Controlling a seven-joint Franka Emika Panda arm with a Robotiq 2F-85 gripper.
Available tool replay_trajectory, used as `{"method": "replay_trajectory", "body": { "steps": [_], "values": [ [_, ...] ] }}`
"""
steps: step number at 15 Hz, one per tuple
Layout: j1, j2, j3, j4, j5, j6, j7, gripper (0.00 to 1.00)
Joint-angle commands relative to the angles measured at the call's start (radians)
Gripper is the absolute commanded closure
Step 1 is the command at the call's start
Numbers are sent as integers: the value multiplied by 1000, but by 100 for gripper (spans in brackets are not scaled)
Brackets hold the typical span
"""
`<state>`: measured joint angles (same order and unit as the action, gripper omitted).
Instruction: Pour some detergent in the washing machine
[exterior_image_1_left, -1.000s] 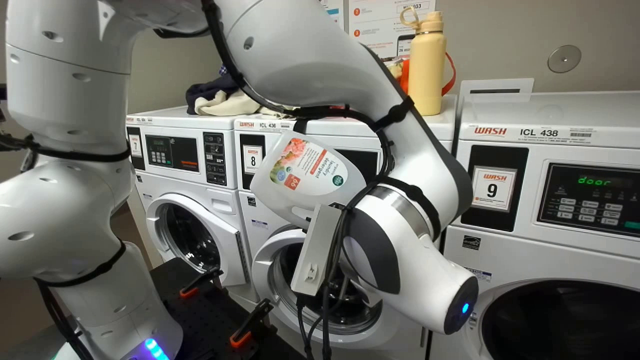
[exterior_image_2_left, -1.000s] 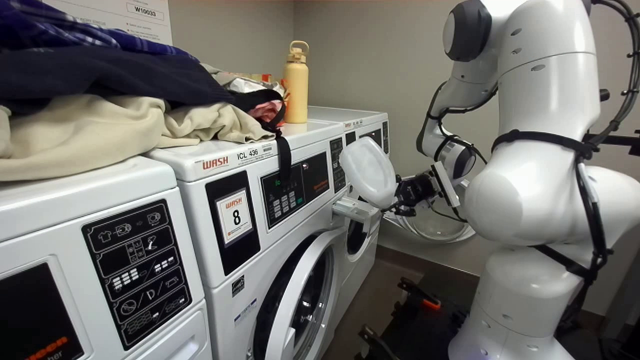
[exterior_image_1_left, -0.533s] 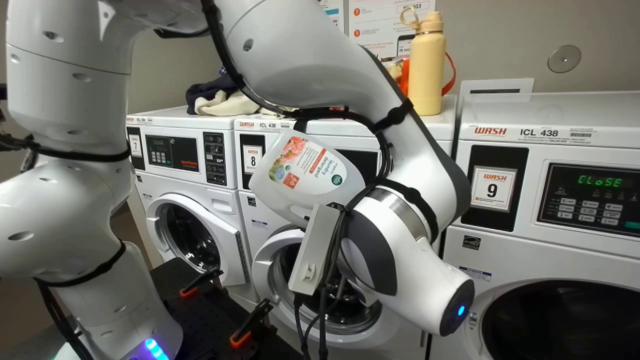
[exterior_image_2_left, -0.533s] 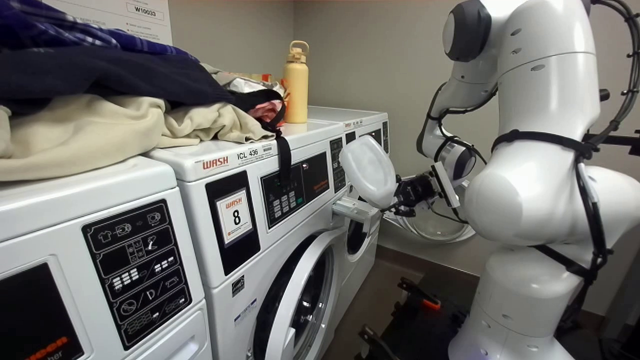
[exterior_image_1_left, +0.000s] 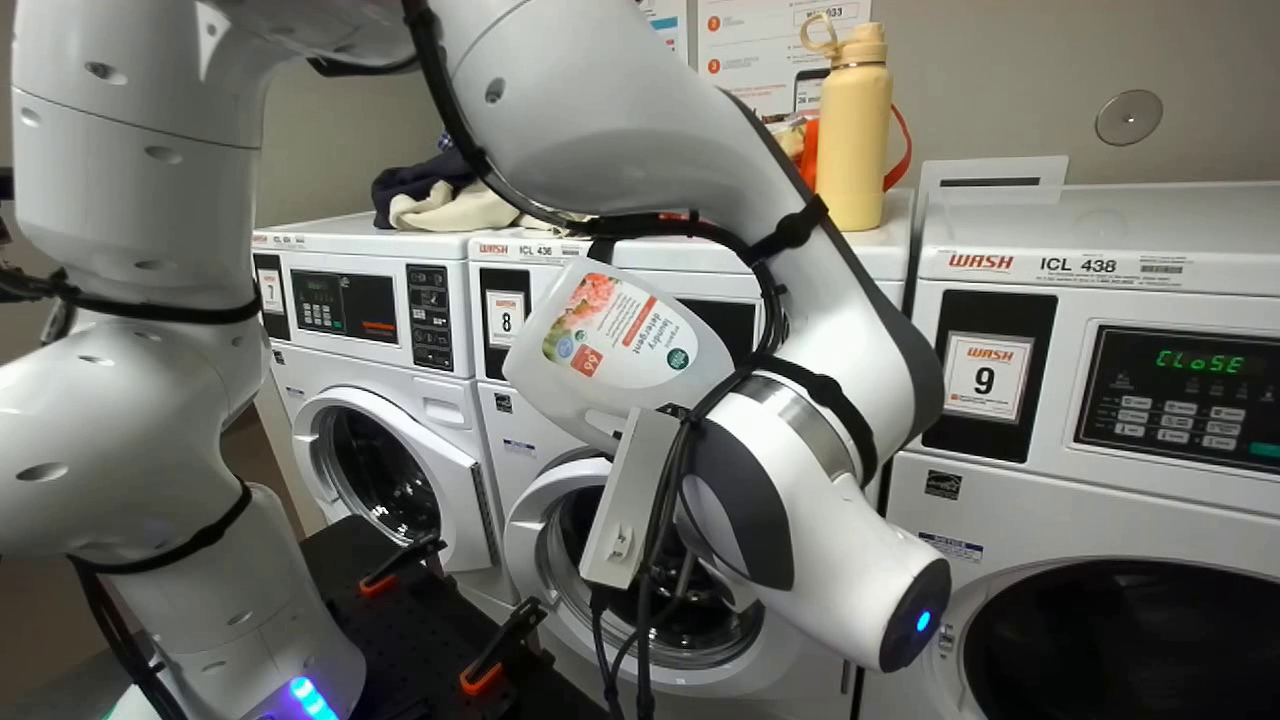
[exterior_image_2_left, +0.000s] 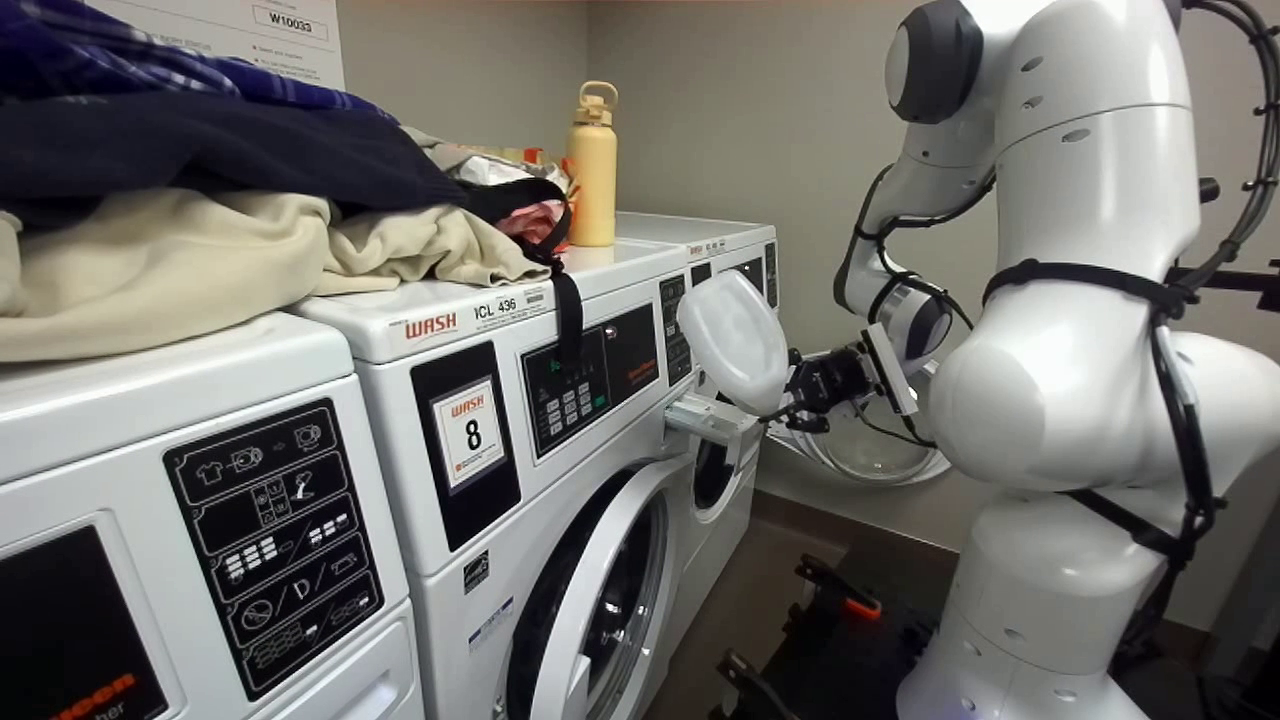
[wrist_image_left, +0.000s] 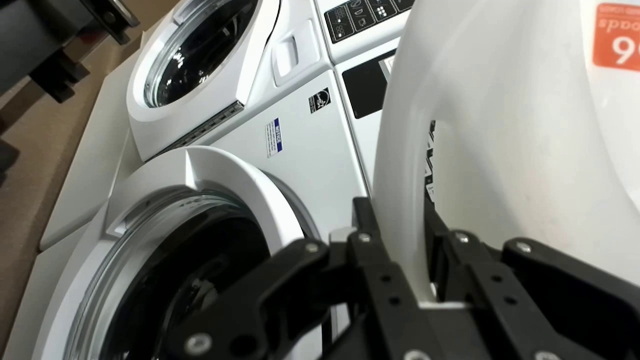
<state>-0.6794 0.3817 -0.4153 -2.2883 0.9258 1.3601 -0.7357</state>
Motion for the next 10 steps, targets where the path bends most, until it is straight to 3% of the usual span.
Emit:
{"method": "replay_trajectory", "body": {
  "steps": [1,10],
  "values": [
    [15,-78,-13,-13,-5,18,37,91],
    [69,-227,-12,-2,-106,112,25,91]
  ]
}}
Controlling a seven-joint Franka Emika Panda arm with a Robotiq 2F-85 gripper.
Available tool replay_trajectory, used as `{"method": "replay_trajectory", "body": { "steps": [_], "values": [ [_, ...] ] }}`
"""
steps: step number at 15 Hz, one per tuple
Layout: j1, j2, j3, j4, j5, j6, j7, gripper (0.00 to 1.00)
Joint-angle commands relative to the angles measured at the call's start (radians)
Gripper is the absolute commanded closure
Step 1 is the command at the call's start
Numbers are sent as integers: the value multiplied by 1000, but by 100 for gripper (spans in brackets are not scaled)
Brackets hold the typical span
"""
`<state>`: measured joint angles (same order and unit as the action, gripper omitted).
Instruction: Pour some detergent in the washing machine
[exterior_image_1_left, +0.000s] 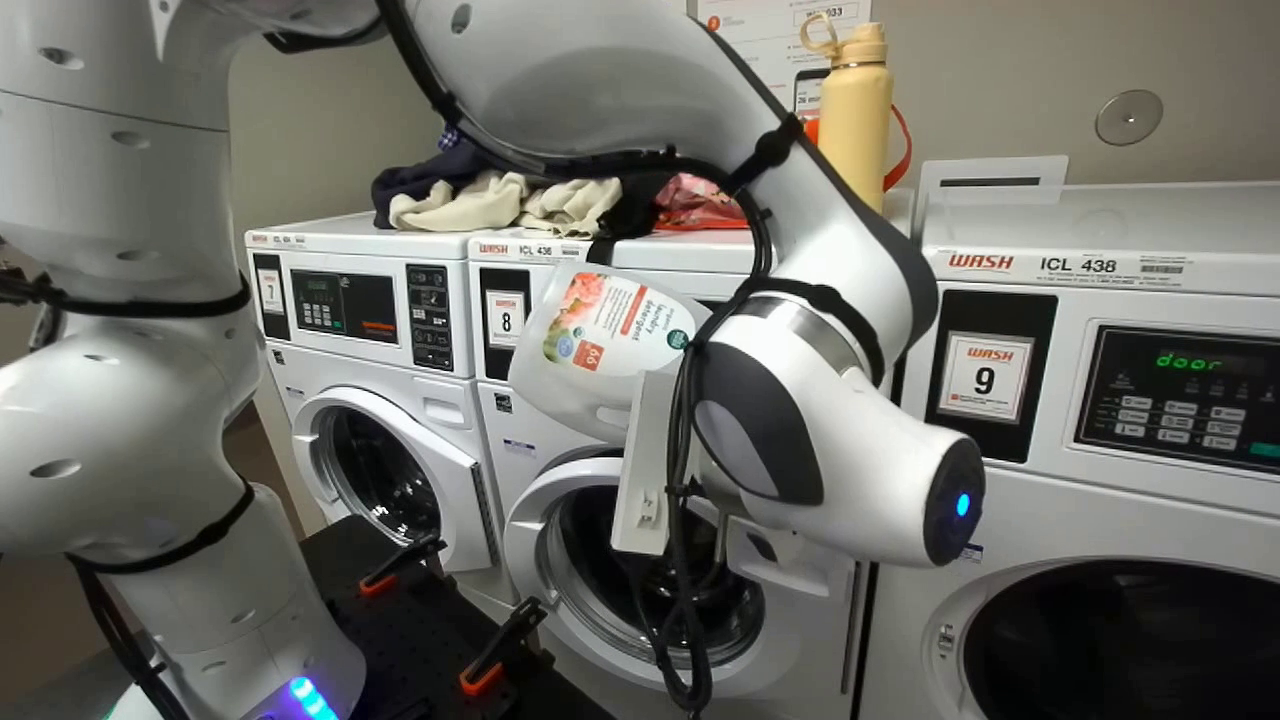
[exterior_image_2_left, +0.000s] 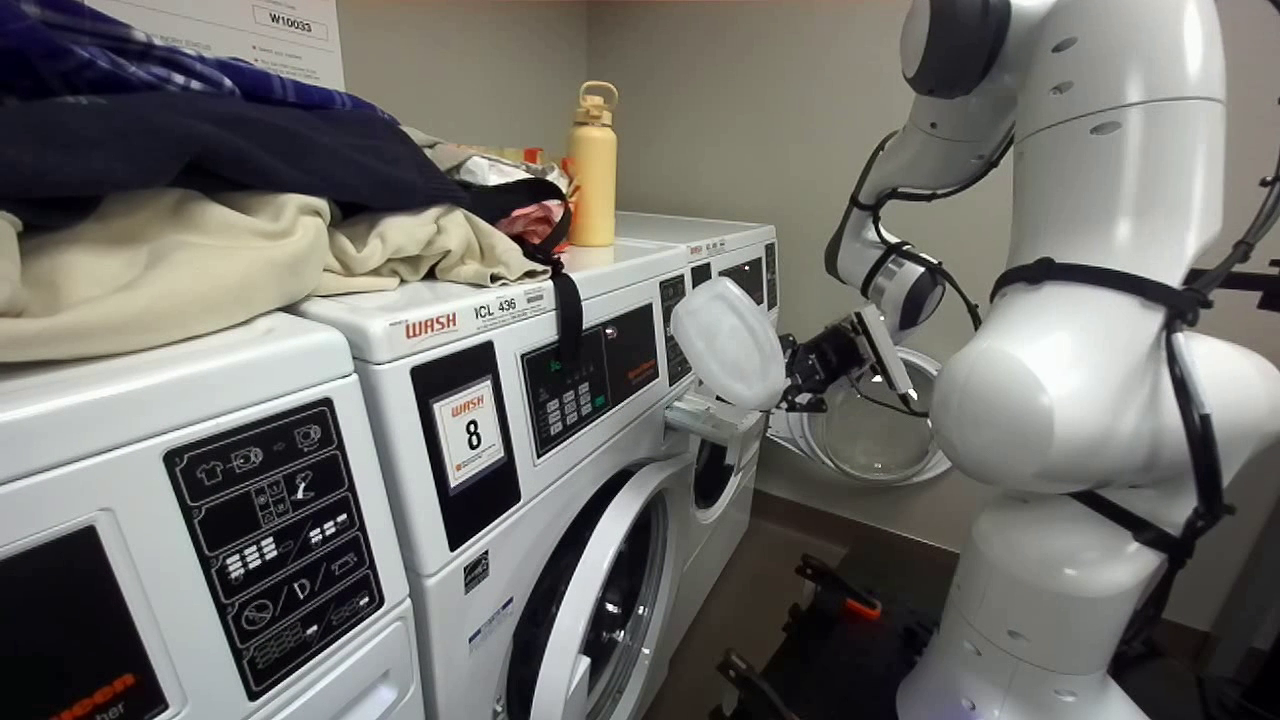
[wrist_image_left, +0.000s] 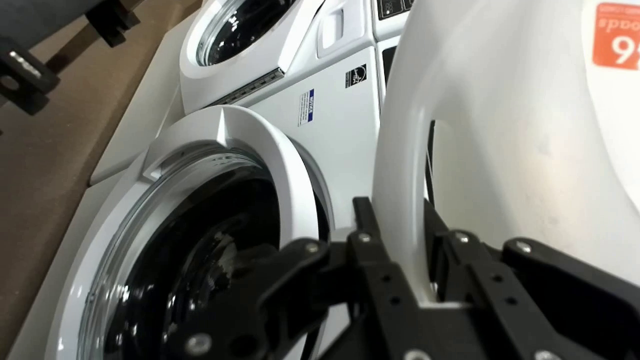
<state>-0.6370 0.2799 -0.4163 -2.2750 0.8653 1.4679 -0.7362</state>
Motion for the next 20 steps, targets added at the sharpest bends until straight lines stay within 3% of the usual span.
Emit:
{"method": "replay_trajectory", "body": {
  "steps": [1,7,14,20],
  "values": [
    [34,-147,-12,-12,-65,12,25,91],
    [83,-319,-15,6,-211,175,38,91],
    [153,-474,-6,136,-337,329,50,91],
    [239,-578,18,215,-509,566,81,91]
  ]
}}
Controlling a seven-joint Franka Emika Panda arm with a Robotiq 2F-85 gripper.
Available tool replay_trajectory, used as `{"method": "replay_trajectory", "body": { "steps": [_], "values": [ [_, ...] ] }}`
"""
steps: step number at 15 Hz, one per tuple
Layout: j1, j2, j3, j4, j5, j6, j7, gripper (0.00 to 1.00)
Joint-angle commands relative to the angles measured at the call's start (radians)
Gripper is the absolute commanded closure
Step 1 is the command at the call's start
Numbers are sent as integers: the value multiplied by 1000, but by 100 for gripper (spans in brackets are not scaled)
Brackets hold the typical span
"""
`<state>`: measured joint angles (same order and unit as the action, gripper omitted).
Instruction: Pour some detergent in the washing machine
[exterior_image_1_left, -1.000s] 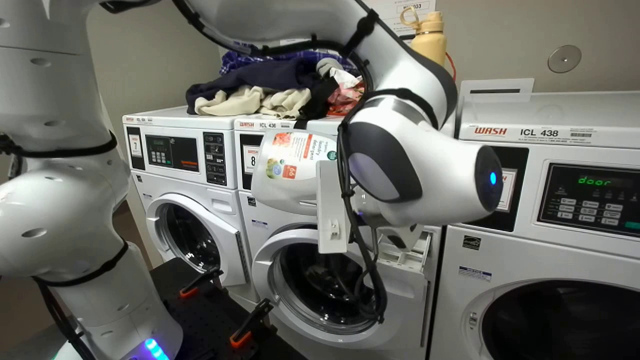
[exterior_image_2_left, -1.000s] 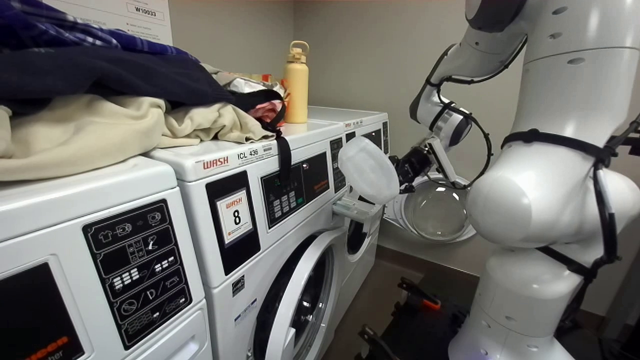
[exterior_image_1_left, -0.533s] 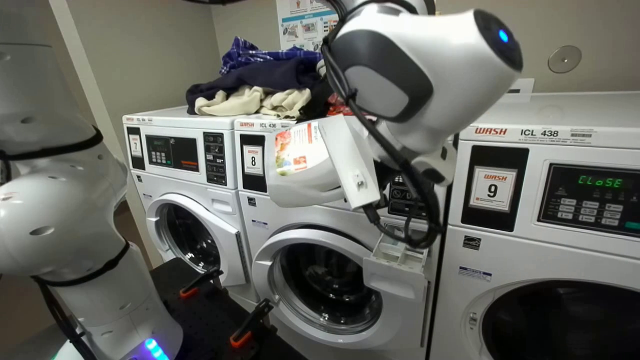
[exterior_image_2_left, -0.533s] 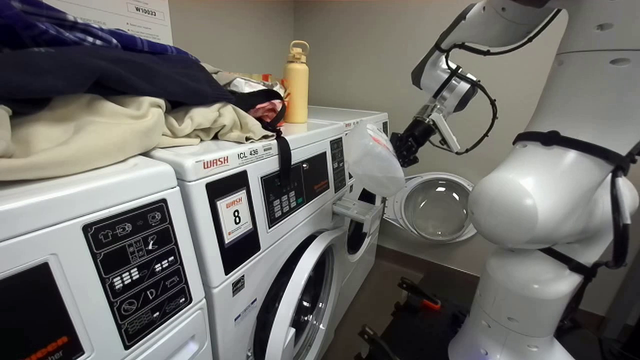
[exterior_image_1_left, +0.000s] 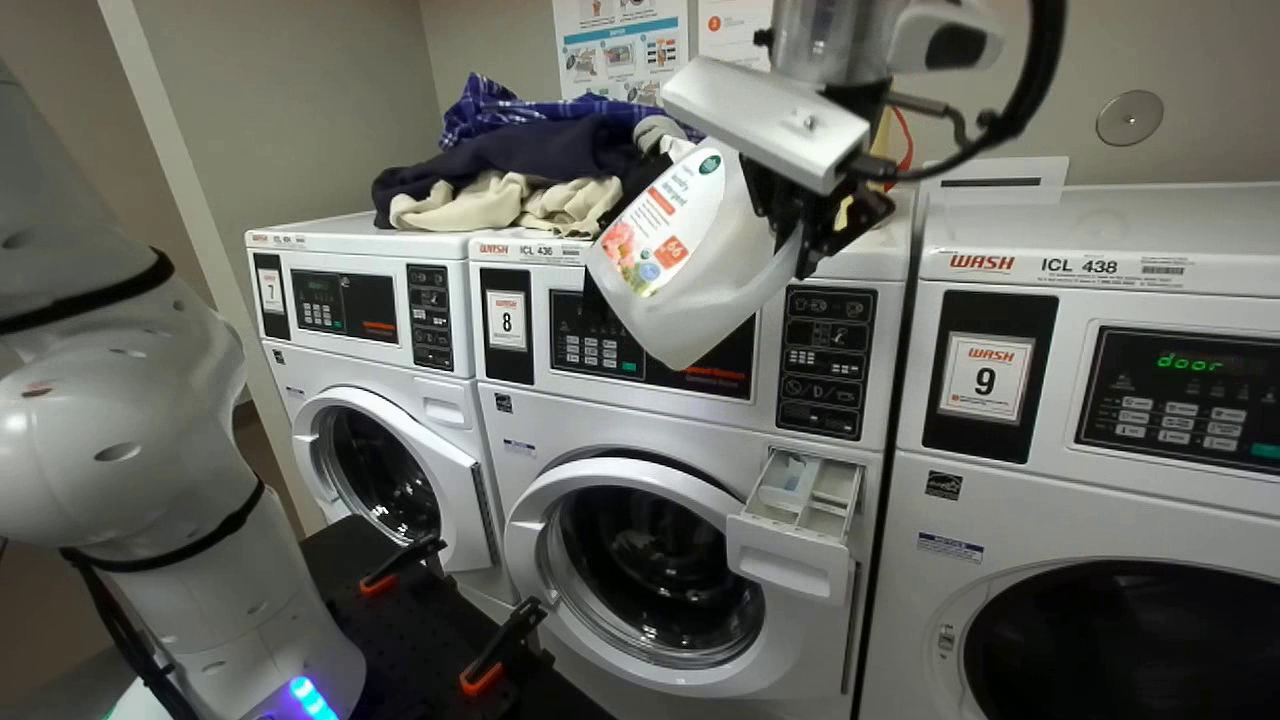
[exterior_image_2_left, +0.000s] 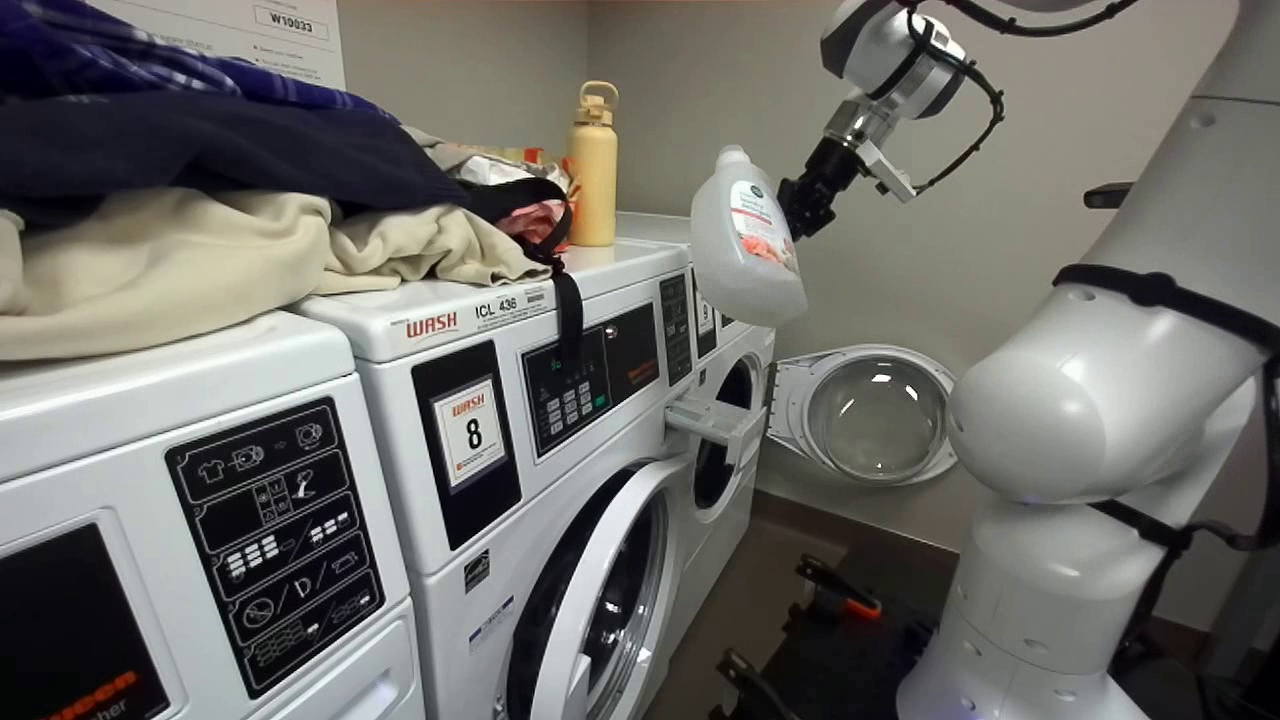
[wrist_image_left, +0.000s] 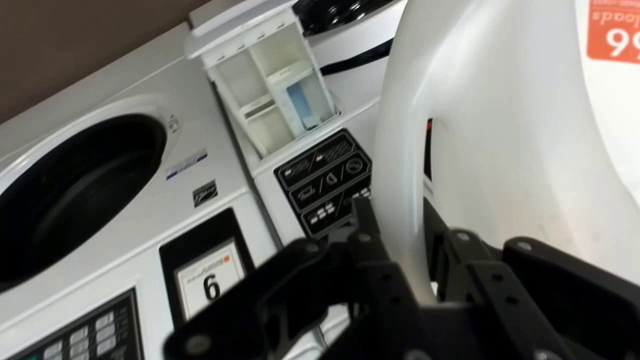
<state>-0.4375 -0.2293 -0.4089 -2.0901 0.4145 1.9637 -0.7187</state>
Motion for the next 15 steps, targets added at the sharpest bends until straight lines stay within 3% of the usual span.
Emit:
{"method": "replay_trajectory", "body": {
  "steps": [1,15],
  "values": [
    [52,-81,14,41,-83,110,72,91],
    [163,-90,30,80,-312,601,227,91]
  ]
}}
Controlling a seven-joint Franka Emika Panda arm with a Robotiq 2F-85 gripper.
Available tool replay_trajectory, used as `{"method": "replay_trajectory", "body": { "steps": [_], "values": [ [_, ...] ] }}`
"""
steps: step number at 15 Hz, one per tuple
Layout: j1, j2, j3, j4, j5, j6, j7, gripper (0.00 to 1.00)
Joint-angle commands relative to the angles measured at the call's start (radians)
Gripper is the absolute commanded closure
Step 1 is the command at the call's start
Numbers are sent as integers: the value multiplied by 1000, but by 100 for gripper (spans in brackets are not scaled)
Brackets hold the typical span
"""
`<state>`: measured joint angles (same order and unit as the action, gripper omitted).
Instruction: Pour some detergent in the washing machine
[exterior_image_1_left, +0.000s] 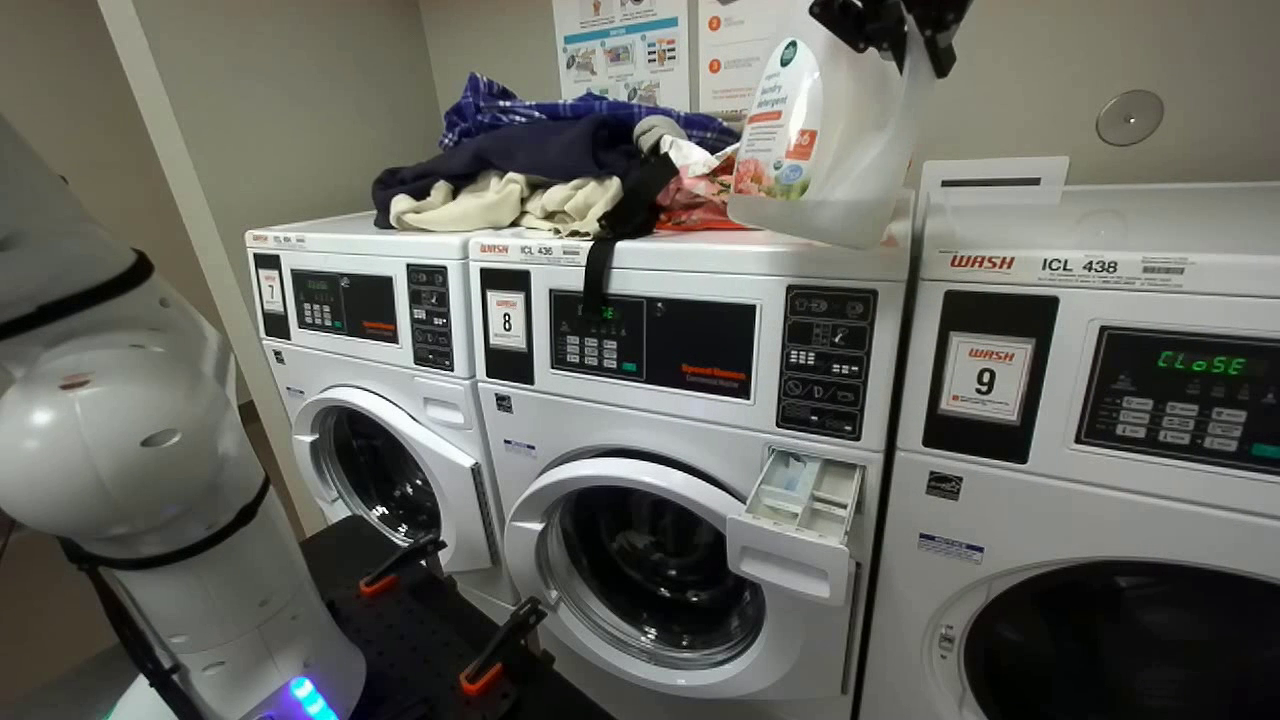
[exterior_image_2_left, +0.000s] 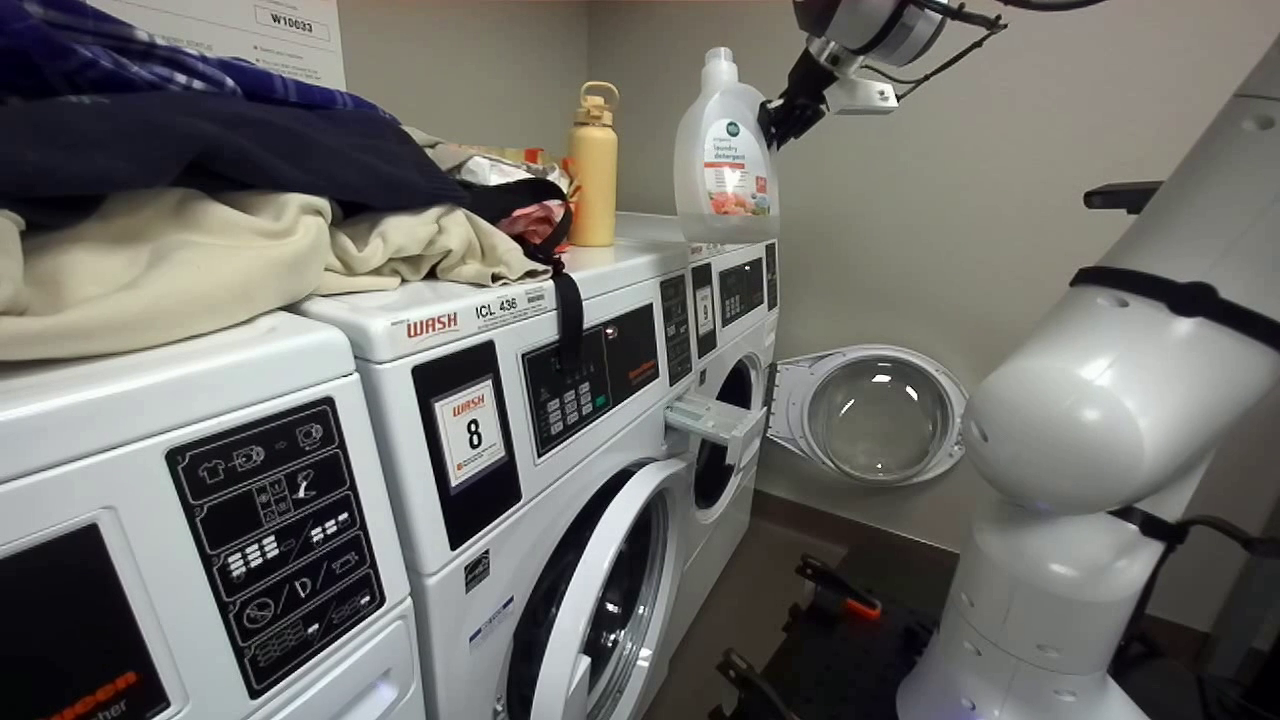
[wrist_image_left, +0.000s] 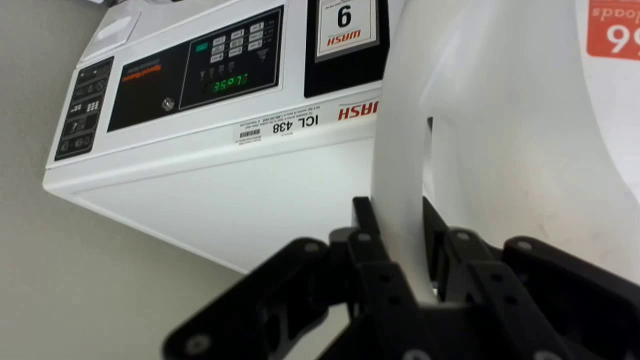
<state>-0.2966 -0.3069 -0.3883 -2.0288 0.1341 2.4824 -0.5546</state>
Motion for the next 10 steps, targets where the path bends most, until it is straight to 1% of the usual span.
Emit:
{"method": "replay_trajectory", "body": {
  "steps": [1,5,10],
  "values": [
    [29,-9,9,16,-38,120,72,91],
    [50,12,3,-1,-46,260,78,91],
    [79,44,-4,-31,-26,385,91,91]
  ]
}}
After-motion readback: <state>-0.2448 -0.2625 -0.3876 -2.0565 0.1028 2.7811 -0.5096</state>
